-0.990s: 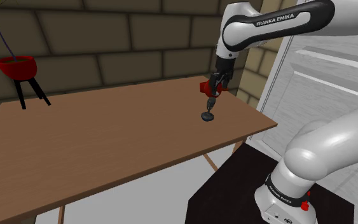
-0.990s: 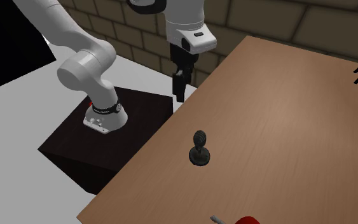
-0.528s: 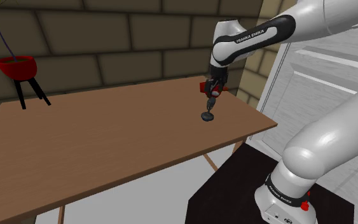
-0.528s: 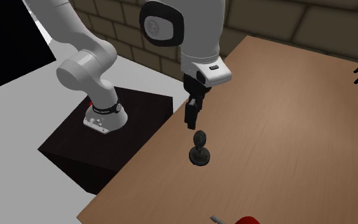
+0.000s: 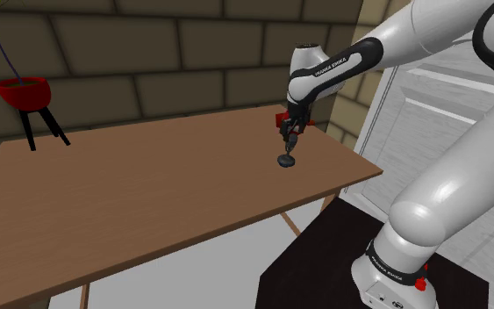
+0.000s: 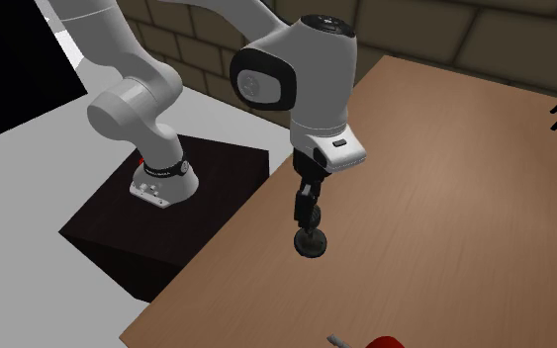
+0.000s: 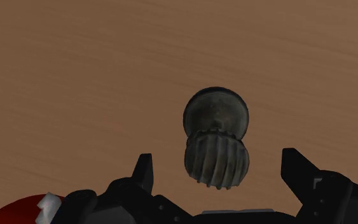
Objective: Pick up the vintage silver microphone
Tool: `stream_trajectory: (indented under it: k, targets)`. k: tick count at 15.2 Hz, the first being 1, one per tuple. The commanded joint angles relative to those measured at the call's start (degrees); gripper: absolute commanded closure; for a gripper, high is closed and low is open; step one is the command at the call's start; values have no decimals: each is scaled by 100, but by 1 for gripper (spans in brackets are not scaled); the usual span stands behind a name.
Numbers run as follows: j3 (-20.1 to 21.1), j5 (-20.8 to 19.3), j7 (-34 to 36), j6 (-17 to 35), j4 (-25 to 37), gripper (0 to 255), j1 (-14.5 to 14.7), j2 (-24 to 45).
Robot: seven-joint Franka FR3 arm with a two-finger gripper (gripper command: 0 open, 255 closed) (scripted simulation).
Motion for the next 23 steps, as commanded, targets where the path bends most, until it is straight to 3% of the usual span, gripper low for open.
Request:
stream_trajectory:
  k: [1,3,4,13,23]
  targets:
    - [-2,-13,26,168,-76,0,-2,89]
    - [-4,-17,32,215,-99,0,-4,114]
    - [-7,-17,28,219,-96,255,-5,120]
    - [-3,-17,32,215,-98,255,-4,114]
    - [25,47,-66,-597,344,255,18,-259]
